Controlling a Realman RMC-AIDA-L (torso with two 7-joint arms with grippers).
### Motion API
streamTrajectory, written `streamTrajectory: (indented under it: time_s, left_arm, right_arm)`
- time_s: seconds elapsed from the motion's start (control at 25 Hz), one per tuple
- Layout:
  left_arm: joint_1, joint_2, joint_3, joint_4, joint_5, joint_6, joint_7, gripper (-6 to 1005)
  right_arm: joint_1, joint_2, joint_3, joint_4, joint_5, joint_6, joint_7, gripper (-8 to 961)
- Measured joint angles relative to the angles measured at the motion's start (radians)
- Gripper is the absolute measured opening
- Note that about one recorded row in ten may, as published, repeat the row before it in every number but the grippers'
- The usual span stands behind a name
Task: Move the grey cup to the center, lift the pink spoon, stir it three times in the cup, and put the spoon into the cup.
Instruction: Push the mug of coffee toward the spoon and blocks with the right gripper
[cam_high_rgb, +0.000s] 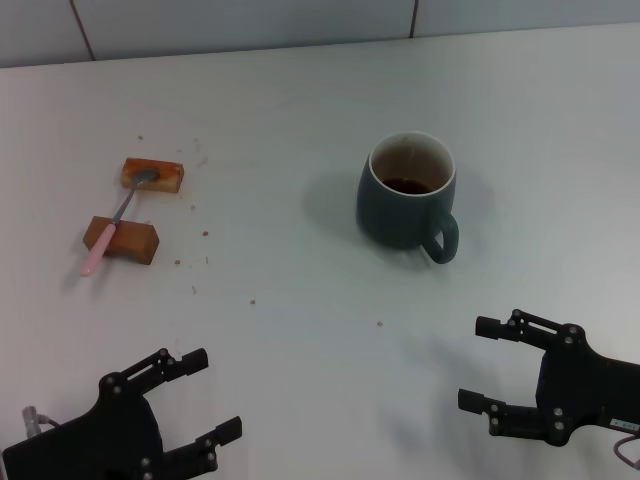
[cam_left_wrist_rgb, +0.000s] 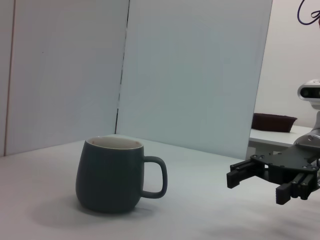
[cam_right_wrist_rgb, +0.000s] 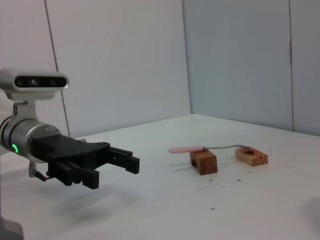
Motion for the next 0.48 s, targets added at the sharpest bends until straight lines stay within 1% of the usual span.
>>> streamTrajectory:
  time_s: [0.48]
  left_arm:
    - [-0.001, 0.0, 0.0, -0.002, -0.001, 0.0, 0.0, 796]
  right_arm:
    - [0.002, 0.0, 0.0, 0.0, 0.0, 0.002, 0.0, 832]
